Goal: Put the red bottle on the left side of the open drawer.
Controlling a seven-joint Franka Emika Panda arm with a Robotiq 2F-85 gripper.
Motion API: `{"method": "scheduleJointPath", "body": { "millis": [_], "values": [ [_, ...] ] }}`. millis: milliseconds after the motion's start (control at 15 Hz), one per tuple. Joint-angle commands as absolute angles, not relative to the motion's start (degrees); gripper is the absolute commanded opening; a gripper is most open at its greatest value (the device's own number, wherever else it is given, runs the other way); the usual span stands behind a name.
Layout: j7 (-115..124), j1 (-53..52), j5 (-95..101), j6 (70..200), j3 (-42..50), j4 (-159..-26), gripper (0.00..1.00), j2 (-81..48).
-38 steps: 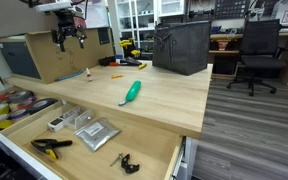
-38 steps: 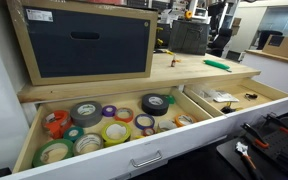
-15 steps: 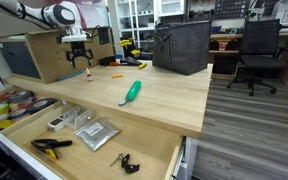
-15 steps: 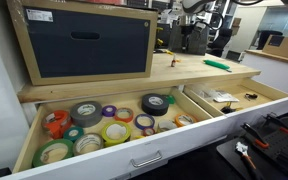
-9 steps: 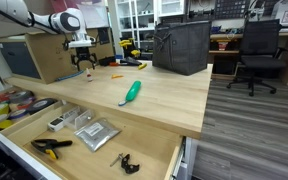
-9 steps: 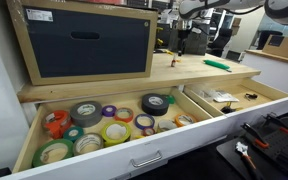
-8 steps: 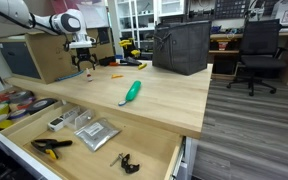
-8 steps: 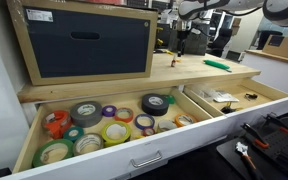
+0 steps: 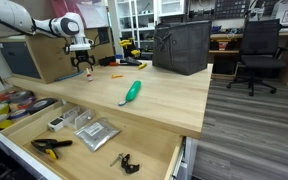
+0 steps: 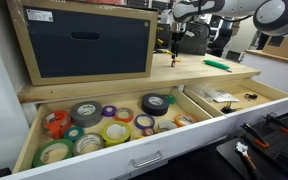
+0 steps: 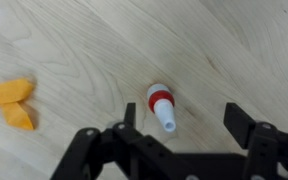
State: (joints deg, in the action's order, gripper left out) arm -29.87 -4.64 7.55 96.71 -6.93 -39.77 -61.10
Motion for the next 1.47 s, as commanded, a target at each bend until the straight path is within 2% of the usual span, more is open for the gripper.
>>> {"method": "scheduleJointPath", "body": {
  "millis": [0, 533, 733, 1400],
  "values": [
    [-29.4, -5.3, 7.0, 94.0, -7.1, -34.1, 0.58, -63.4],
    [-28.8, -4.4, 6.7, 92.0, -7.1, -32.4, 0.01, -63.7],
    [-28.4, -4.2, 6.7, 91.3, -7.2, -32.2, 0.04, -63.6],
    [-28.9, -5.4, 7.0, 87.6, -7.9, -30.5, 0.04, -60.8]
  ]
}}
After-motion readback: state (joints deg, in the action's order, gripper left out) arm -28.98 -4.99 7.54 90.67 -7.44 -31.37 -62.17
